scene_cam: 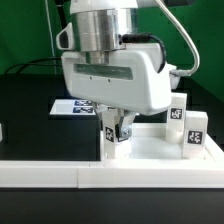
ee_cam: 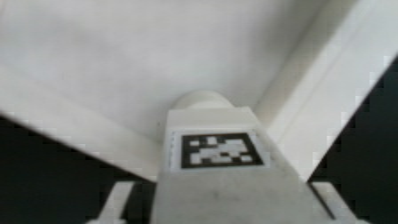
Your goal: Assemble square table
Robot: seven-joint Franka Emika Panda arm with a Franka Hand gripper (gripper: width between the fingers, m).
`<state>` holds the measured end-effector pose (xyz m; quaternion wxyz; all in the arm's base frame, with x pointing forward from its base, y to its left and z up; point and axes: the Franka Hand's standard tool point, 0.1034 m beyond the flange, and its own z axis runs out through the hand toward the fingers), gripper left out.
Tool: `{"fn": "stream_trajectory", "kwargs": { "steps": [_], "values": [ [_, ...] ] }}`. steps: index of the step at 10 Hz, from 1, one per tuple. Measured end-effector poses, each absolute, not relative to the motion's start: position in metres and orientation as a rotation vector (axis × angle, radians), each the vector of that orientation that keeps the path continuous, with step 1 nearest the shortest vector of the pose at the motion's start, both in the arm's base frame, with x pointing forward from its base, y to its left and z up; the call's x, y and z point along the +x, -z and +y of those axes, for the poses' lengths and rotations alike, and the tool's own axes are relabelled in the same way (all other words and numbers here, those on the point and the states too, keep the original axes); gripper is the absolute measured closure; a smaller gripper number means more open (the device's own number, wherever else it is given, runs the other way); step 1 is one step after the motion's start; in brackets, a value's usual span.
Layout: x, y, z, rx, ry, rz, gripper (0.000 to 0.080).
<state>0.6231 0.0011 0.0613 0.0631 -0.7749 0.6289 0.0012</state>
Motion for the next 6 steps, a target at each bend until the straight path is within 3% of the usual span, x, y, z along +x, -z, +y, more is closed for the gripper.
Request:
{"fn": "stream_trajectory", "kwargs": {
  "steps": [2,4,5,6],
  "values": [
    [0.6244,-0.0593,0.0031,-1.868,-0.104,2.327,0.0512],
    [0.6245,-0.0593,0.0032,-1.727,-0.130,2.407,0.0512],
    [0.6242,-0.0586,0.0026,-1.728,-0.131,2.408,0.0456],
    [0.6240,-0.0582,0.0023,-1.772,-0.125,2.375,0.0320]
  ]
}}
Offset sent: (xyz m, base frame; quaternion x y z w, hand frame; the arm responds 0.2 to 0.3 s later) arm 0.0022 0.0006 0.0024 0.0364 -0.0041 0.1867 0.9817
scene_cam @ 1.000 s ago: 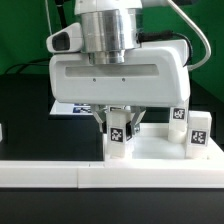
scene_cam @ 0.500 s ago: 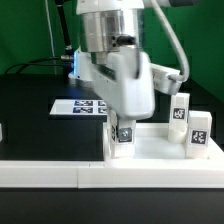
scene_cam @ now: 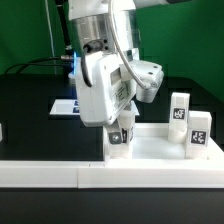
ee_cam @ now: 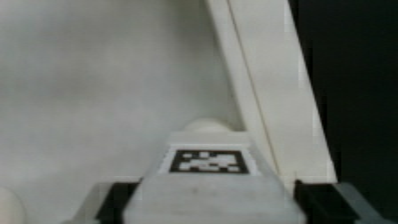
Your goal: Assemble square table
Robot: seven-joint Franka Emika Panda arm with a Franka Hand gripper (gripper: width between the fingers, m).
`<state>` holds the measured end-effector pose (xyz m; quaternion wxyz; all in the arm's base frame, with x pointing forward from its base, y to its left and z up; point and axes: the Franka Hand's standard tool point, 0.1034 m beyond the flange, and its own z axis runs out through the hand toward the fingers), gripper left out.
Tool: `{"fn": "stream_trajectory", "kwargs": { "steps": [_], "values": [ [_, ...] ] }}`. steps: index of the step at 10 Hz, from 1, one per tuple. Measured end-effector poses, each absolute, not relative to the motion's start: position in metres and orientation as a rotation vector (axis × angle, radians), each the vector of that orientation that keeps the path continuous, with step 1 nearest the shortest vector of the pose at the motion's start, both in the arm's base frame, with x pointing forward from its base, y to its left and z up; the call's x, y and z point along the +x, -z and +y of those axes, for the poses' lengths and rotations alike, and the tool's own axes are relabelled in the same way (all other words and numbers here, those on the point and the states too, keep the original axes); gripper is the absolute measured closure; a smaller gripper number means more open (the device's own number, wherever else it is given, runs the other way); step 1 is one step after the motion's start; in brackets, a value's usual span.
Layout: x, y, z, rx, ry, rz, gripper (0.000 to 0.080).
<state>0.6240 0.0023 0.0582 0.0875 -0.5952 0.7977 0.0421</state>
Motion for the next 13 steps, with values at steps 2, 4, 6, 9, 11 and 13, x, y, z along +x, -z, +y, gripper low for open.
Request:
{"fn": "stream_trajectory", "kwargs": {
  "steps": [2,4,6,9,11,13],
  "values": [
    [0.623,-0.057,0.005,-1.964,-0.056,2.203,0.0183],
    [0.620,-0.059,0.008,-2.326,0.064,1.801,0.0159],
    [0.620,-0.058,0.006,-2.432,0.081,1.666,0.0151],
    [0.621,-0.058,0.004,-2.737,0.136,1.184,0.0151],
    [0.623,-0.060,-0.002,-2.895,0.170,0.758,0.0151],
    [0.623,-0.060,-0.004,-2.930,0.172,0.677,0.0237]
  ]
}}
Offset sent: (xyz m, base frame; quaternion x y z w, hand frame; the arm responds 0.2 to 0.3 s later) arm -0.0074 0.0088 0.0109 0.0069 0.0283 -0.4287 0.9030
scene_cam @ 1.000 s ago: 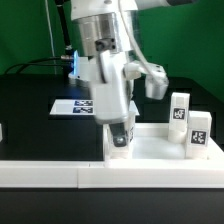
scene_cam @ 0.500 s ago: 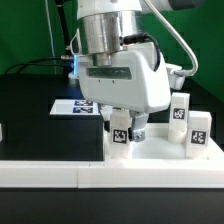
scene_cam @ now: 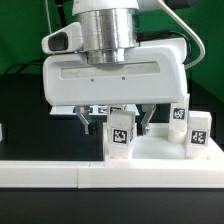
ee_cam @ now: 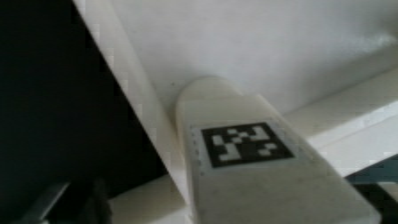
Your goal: Assemble square table
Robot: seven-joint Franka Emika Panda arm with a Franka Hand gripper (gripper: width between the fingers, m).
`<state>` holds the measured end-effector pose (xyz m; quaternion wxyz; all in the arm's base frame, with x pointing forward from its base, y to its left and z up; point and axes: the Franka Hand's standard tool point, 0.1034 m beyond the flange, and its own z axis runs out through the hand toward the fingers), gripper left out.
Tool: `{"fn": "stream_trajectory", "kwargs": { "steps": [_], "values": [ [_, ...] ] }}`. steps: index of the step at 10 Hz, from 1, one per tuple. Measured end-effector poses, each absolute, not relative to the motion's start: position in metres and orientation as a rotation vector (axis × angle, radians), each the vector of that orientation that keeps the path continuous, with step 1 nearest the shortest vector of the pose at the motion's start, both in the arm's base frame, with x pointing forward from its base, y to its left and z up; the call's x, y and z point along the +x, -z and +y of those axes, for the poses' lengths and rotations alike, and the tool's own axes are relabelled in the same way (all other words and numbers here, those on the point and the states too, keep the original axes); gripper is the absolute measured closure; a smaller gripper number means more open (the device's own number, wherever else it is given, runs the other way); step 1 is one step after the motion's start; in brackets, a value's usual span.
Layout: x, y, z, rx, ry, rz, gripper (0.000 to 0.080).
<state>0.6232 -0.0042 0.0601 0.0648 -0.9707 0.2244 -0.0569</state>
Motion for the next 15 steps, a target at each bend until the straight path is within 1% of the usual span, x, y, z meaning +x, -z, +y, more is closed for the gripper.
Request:
{"fn": "stream_trajectory", "kwargs": {
  "steps": [1,2,3,6,9,11,13,15],
  "values": [
    [0.6231,-0.0600,-0.0042,-2.919,0.169,0.717,0.0371],
    [0.6232,-0.0601,-0.0043,-2.902,0.166,0.777,0.0371],
    [0.6235,-0.0603,-0.0050,-2.856,0.158,0.918,0.0511],
    [0.6239,-0.0607,-0.0059,-2.736,0.136,1.209,0.0510],
    [0.6224,-0.0603,-0.0043,-2.399,0.042,1.801,0.0509],
    [0.6209,-0.0596,-0.0007,-2.021,-0.043,2.224,0.0509],
    [0.6231,-0.0603,-0.0008,-1.637,-0.079,2.513,0.0509],
    [0.6236,-0.0608,-0.0012,-1.522,-0.107,2.560,0.0506]
  ]
}}
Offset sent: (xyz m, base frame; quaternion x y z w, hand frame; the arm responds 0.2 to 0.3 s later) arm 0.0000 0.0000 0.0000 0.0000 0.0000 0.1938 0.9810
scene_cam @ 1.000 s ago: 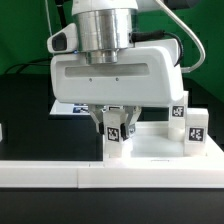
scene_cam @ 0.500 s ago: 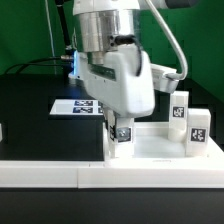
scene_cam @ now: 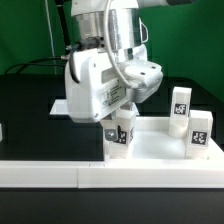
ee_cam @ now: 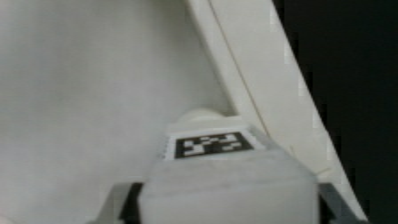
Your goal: Assemble square table
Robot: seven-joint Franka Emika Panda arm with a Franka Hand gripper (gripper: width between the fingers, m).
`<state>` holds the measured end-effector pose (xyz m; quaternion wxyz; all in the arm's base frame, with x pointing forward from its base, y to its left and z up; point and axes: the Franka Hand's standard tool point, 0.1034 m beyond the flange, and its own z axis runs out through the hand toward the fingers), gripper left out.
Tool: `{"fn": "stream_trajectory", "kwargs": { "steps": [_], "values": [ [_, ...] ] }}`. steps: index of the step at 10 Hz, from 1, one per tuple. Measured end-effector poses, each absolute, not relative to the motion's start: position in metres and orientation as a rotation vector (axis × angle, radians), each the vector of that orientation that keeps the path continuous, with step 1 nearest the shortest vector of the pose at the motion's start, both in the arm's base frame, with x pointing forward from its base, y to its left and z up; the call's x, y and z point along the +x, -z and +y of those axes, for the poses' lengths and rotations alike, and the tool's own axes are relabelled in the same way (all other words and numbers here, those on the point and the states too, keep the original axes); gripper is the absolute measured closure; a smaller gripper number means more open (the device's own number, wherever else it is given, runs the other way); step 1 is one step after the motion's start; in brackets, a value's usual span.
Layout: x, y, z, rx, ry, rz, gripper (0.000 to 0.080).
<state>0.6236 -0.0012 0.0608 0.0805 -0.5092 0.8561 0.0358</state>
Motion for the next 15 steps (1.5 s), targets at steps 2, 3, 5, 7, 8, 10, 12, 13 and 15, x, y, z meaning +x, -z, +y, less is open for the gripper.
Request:
{"fn": "stream_trajectory", "kwargs": {
  "steps": [2,3,5,7,8,10,12,13,15],
  "values": [
    [0.624,-0.061,-0.001,-1.453,-0.110,2.606,0.0495],
    [0.623,-0.061,-0.001,-1.456,-0.096,2.619,0.0494],
    [0.622,-0.061,-0.002,-1.492,-0.080,2.615,0.0494],
    [0.621,-0.060,-0.001,-1.492,-0.080,2.615,0.0304],
    [0.622,-0.062,0.000,-1.493,-0.079,2.611,0.0184],
    [0.625,-0.093,0.009,-1.510,-0.075,2.550,0.0160],
    [0.635,-0.127,-0.003,-1.506,-0.050,2.493,0.0151],
    [0.633,-0.121,-0.003,-1.509,-0.051,2.500,0.0151],
    [0.633,-0.120,-0.002,-1.514,-0.052,2.499,0.0151]
  ]
}}
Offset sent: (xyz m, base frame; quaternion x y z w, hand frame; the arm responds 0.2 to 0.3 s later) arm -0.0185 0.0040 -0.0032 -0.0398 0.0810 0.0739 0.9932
